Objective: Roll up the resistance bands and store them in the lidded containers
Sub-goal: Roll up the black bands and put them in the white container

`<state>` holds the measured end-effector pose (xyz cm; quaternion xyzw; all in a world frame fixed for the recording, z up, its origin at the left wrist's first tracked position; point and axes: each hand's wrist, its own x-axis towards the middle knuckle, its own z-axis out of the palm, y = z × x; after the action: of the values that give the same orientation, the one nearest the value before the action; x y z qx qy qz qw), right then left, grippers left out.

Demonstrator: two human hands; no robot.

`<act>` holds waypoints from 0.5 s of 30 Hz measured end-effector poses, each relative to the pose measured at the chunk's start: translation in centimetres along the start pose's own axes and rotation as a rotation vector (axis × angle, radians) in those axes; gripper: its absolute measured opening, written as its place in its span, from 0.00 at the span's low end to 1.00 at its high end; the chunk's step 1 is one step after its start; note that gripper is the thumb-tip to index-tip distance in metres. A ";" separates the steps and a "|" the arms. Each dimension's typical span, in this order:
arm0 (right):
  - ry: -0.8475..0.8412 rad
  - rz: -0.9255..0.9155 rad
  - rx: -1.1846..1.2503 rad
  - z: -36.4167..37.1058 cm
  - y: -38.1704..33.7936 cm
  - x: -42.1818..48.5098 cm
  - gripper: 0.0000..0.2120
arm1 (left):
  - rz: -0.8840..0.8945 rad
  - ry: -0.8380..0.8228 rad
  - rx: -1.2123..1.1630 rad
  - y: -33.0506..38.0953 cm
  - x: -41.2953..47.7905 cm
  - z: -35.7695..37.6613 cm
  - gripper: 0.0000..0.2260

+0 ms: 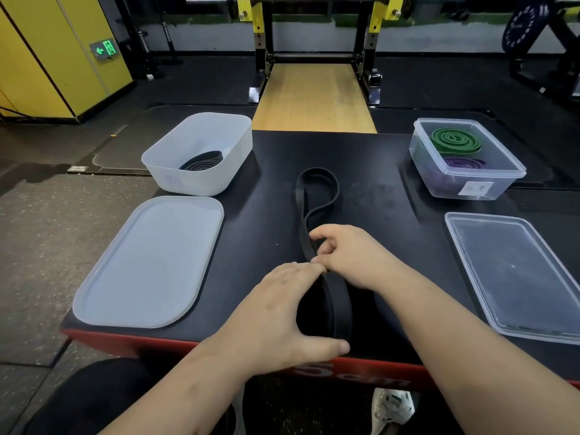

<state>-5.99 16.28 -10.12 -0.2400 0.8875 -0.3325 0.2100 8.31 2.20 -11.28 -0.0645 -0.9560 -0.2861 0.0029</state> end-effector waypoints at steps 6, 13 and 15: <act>0.128 0.021 0.065 -1.1 0.0 3.2 0.15 | -0.037 -0.043 0.013 -0.1 0.4 -0.7 0.46; 0.382 0.251 -0.056 -4.8 0.4 11.0 0.18 | -0.034 -0.054 0.011 -0.1 0.9 -0.8 0.46; 0.442 0.242 -0.195 -6.0 0.4 13.1 0.21 | -0.036 -0.060 0.003 -0.2 1.0 -0.8 0.46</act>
<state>-19.73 12.05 -9.08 -0.0730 0.9619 -0.2623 0.0254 7.24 1.78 -10.68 -0.0560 -0.9571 -0.2826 -0.0309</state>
